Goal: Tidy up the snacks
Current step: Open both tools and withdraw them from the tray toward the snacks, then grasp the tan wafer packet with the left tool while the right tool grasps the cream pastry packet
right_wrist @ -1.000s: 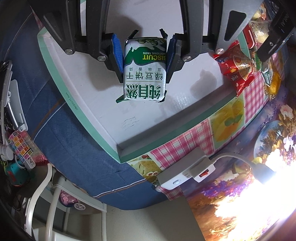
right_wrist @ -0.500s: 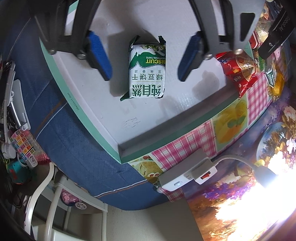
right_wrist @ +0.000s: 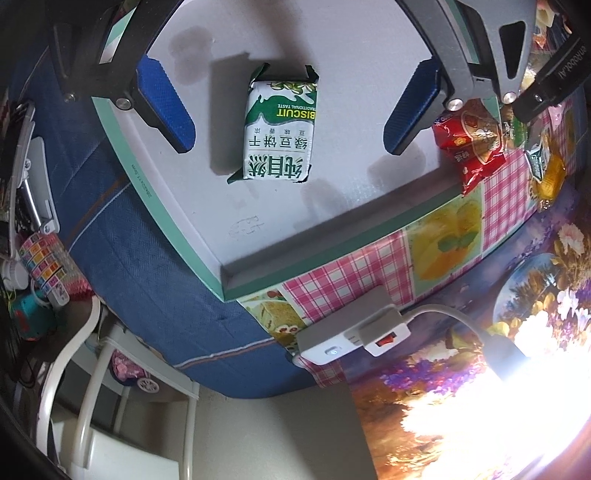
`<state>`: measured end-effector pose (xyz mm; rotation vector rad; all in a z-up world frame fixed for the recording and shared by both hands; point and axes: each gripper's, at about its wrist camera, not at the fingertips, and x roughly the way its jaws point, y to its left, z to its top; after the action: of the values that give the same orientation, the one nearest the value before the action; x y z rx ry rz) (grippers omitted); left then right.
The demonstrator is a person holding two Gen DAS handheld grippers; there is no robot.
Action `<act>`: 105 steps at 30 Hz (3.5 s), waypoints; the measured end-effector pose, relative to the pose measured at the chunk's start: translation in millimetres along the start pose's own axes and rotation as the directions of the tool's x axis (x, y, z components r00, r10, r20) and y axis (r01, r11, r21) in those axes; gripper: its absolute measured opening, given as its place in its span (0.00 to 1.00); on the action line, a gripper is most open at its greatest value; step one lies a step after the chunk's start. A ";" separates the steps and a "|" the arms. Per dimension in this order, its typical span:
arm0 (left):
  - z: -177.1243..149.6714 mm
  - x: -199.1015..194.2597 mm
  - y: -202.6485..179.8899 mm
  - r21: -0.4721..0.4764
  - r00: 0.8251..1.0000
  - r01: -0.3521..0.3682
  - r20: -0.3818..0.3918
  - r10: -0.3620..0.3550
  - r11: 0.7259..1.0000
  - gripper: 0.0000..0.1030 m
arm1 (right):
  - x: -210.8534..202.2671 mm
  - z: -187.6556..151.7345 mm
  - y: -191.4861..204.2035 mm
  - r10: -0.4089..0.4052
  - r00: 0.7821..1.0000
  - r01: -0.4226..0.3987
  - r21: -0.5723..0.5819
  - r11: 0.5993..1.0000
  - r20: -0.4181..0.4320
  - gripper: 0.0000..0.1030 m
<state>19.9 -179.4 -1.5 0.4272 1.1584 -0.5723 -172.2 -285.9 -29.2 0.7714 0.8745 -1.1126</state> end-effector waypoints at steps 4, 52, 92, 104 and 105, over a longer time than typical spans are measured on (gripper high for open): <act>1.6 -5.7 6.9 -0.028 0.999 0.015 0.031 -0.014 1.000 0.97 | -4.6 0.3 4.7 0.013 1.000 -0.013 -0.024 1.000 0.014 1.00; -101.5 -41.9 241.4 -0.275 0.981 -0.002 0.186 0.055 0.961 0.97 | -74.7 -130.4 156.1 0.424 0.904 -0.403 -0.436 0.805 -0.053 1.00; -87.1 48.4 261.2 -0.338 1.000 -0.006 -0.023 -0.001 0.941 0.97 | -18.1 -179.8 223.5 0.229 0.961 -0.275 -0.620 0.735 -0.154 1.00; -86.1 56.5 238.4 -0.251 0.998 -0.065 -0.029 0.060 0.966 0.87 | -18.7 -186.6 232.6 0.209 0.972 -0.224 -0.656 0.721 -0.103 0.78; -86.2 53.8 238.0 -0.247 0.998 -0.061 -0.018 0.059 0.967 0.77 | -20.3 -185.2 232.6 0.212 0.973 -0.222 -0.653 0.724 -0.095 0.73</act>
<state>120.8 46.9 -76.4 0.2503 1.2060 -0.3670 10.4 -54.8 -75.0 0.2675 1.0717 -0.5131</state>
